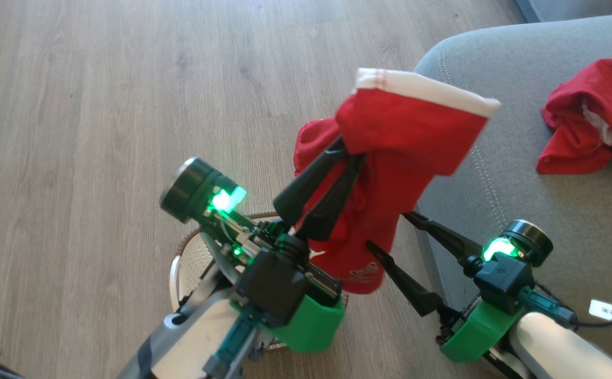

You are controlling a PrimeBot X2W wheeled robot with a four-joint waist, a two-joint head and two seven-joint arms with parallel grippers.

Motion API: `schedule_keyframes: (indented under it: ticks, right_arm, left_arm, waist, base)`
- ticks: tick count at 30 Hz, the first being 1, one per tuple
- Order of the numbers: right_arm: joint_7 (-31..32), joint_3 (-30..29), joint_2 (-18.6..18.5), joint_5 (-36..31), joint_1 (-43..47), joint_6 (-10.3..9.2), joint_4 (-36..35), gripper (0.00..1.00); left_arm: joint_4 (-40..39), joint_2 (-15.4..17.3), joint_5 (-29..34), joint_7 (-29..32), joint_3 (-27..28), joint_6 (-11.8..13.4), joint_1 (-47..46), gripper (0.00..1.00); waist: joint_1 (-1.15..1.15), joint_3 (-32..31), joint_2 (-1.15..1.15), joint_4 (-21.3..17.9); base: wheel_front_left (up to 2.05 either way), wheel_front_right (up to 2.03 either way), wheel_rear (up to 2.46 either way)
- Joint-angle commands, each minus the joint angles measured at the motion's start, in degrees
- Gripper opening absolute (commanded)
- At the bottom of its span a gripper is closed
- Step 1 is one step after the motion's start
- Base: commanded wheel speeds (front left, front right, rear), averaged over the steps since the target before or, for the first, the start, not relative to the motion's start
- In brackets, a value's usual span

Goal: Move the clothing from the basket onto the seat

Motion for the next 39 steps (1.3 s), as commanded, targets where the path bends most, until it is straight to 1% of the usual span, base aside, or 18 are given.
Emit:
schedule_keyframes:
  ticks: [1, 5, 12, 15, 22, 26, 28, 30, 31, 35, 36, 37, 38, 39]
  right_arm:
    - [0.04, 0.71, -1.29, 0.49, -2.2, 0.4, -1.16, 1.0]
    - [0.04, 2.49, -1.73, 0.69, -4.01, 0.4, -0.39, 1.0]
    - [0.04, 3.01, -2.6, 0.42, -5.02, 0.4, -0.4, 1.0]
    - [0.04, 5.35, -3.57, 0.39, -5.89, 0.4, -0.77, 1.0]
    - [0.04, 10.87, -3.44, 1.57, -9.27, 0.4, -0.61, 1.0]
    - [0.04, 12.97, -2.13, 1.62, -10.97, 0.4, 0.48, 1.0]
    - [0.04, 13.49, -0.33, 1.69, -11.58, 0.4, 1.82, 1.0]
    - [0.04, 13.22, 1.16, 1.9, -11.54, 0.4, 2.86, 1.0]
    - [0.04, 13.22, 1.16, 1.9, -11.54, 0.4, 2.86, 1.0]
    - [0.04, 11.71, 3.82, 1.25, -10.92, 0.4, 6.16, 1.0]
    - [0.04, 11.4, 4.32, 1.2, -10.67, 0.4, 7.23, 0.49]
    - [0.04, 10.84, 4.81, 1.13, -10.47, 0.4, 8.18, 0.15]
    - [0.04, 10.21, 5.31, 1.07, -10.29, 0.4, 8.75, 0.0]
    - [0.04, 9.55, 5.68, 1.11, -10.08, 0.4, 9.28, 0.0]
  left_arm:
    - [-2.45, 0.81, 0.61, -0.25, 1.26, 0.56, -2.93, 0.0]
    - [-2.3, 1.82, 1.26, -0.25, -0.86, 0.85, -3.63, 0.0]
    - [-1.38, 2.52, 0.33, -0.25, -2.84, 2.29, -4.1, 0.0]
    - [-1.36, 2.77, -0.07, -0.25, -3.66, 2.34, -4.38, 0.0]
    - [-1.7, 2.59, -1.05, -0.25, -5.11, 2.22, -5.04, 0.0]
    - [-1.49, 2.21, -1.76, -0.25, -5.33, 1.87, -4.89, 0.0]
    - [-1.12, 1.84, -2.23, -0.25, -5.28, 1.54, -4.58, 0.0]
    - [-0.94, 1.57, -2.33, -0.25, -5.34, 1.27, -4.39, 0.0]
    - [-0.94, 1.57, -2.33, -0.25, -5.34, 1.27, -4.39, 0.0]
    - [-0.93, 1.03, -2.6, -0.25, -5.29, 0.73, -3.94, 0.0]
    - [-0.88, 0.95, -2.63, -0.25, -5.14, 0.68, -3.77, 0.0]
    - [-0.84, 0.91, -2.63, -0.25, -4.92, 0.68, -3.56, 0.0]
    - [-0.84, 0.9, -2.62, -0.25, -4.65, 0.7, -3.37, 0.0]
    - [-0.9, 0.87, -2.65, -0.25, -4.37, 0.7, -3.2, 0.0]
  waist:
    - [0.0, 0.01, 0.0, 0.0]
    - [0.0, -0.01, 0.0, 0.12]
    - [0.0, 0.16, 0.0, 0.58]
    - [0.0, 0.24, 0.0, 0.69]
    - [0.0, 0.28, 0.0, 0.79]
    - [0.0, 0.19, 0.0, 1.0]
    - [0.0, 0.02, 0.0, 1.29]
    - [0.0, -0.17, 0.0, 1.56]
    - [0.0, -0.17, 0.0, 1.56]
    - [0.0, -0.64, 0.0, 2.2]
    - [0.0, -0.81, 0.0, 2.4]
    - [0.0, -0.96, 0.0, 2.56]
    - [0.0, -1.02, 0.0, 2.67]
    - [0.0, -1.08, 0.0, 2.8]
  base:
    - [0.0, 0.0, 0.0]
    - [0.0, 0.0, 0.0]
    - [0.0, 0.0, 0.0]
    - [0.0, 0.0, 0.0]
    - [0.0, 0.0, 0.0]
    - [0.0, 0.0, 0.0]
    - [0.0, 0.0, 0.0]
    - [0.0, 0.0, 0.0]
    - [0.0, 0.0, 0.0]
    - [0.0, 0.0, 0.0]
    - [0.0, 0.0, 0.0]
    - [0.0, 0.0, 0.0]
    - [0.0, 0.0, 0.0]
    - [0.0, 0.0, 0.0]
